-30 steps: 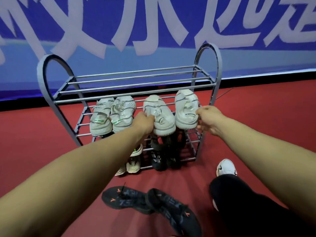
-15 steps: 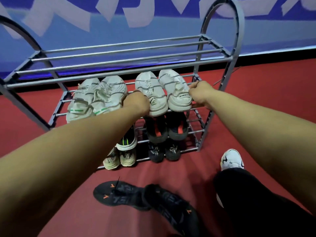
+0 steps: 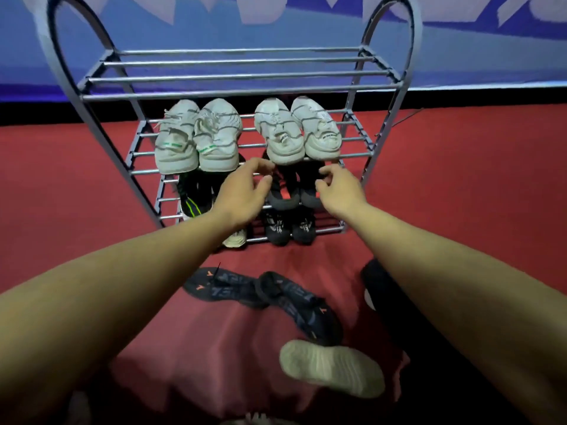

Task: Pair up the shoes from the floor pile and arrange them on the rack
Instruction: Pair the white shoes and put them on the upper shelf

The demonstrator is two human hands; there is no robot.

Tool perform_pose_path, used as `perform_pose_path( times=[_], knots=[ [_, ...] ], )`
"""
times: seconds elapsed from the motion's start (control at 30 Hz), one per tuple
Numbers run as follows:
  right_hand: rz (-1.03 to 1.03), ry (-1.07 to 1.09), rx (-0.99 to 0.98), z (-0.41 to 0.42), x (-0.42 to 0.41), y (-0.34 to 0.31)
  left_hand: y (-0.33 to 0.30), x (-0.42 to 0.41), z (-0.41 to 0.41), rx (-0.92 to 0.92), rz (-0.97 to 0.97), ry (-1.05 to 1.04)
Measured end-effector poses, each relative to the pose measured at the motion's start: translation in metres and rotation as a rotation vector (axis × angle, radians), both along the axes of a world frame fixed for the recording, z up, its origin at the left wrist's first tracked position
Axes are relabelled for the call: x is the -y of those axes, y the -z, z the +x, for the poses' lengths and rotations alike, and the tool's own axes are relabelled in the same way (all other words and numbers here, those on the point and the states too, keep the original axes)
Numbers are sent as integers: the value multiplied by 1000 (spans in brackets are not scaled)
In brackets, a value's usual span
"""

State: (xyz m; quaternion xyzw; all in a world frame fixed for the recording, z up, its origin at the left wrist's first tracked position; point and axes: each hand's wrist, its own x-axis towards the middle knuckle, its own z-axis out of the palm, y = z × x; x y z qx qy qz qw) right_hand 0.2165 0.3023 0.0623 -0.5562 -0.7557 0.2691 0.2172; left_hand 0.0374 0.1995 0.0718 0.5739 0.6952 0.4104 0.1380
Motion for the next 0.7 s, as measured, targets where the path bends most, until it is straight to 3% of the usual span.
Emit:
perform_pose_path(
  times=[0.23,0.43,0.5,0.7],
  knots=[
    [-399,-92,42,11,103,90,72,90,19,162,-60,-71],
    [-582,-11,115,44,165,181,165,156,51,364,-344,-105],
    [-615,-27,173,55,175,197,188,171,57,431,-451,-129],
    [-508,-77,389,44,157,208,220,165,43,359,-641,-169]
  ],
)
